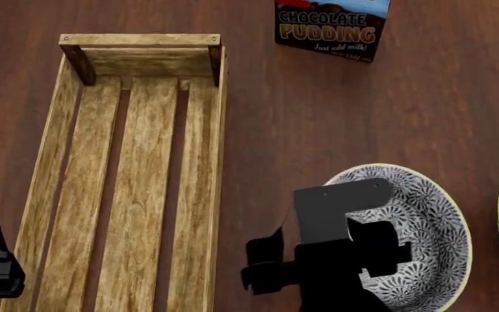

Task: Stack the left bowl on the right bowl and place them in the tray.

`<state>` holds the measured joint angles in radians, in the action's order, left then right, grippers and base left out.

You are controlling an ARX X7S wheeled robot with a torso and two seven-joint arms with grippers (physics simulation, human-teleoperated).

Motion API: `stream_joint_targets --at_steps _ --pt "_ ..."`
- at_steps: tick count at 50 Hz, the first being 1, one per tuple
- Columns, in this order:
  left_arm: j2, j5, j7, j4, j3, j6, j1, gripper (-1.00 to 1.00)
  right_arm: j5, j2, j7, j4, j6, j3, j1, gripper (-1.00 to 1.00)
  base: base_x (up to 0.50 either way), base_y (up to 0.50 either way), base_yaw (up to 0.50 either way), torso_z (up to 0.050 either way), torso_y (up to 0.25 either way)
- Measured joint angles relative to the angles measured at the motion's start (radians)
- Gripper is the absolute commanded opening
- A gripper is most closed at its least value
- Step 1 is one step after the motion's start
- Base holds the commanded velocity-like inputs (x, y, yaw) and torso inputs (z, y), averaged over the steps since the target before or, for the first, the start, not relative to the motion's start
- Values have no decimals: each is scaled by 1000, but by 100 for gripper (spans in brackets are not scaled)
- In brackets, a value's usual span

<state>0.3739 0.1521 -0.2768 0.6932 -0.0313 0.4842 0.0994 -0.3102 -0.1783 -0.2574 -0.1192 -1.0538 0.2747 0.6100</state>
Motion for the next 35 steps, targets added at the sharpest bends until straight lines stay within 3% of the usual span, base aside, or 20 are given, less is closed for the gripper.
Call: stream_joint_targets --at_steps 8,9,25,35 --pt "3 0 -3 2 -2 1 0 100 -12 6 4 23 11 15 5 100 1 0 0 0 0" --pt "3 0 -3 2 -3 1 0 100 -14 6 4 26 12 16 5 -100 0 0 0 0 0" --pt "6 -2 -8 -5 -8 -5 1 100 24 6 -35 0 -14 16 0 -100 5 -1 0 0 -4" --pt "8 -1 -12 -4 -7 -6 -1 100 -7 -14 -53 -143 -94 -17 -5 -100 1 0 0 0 -1"
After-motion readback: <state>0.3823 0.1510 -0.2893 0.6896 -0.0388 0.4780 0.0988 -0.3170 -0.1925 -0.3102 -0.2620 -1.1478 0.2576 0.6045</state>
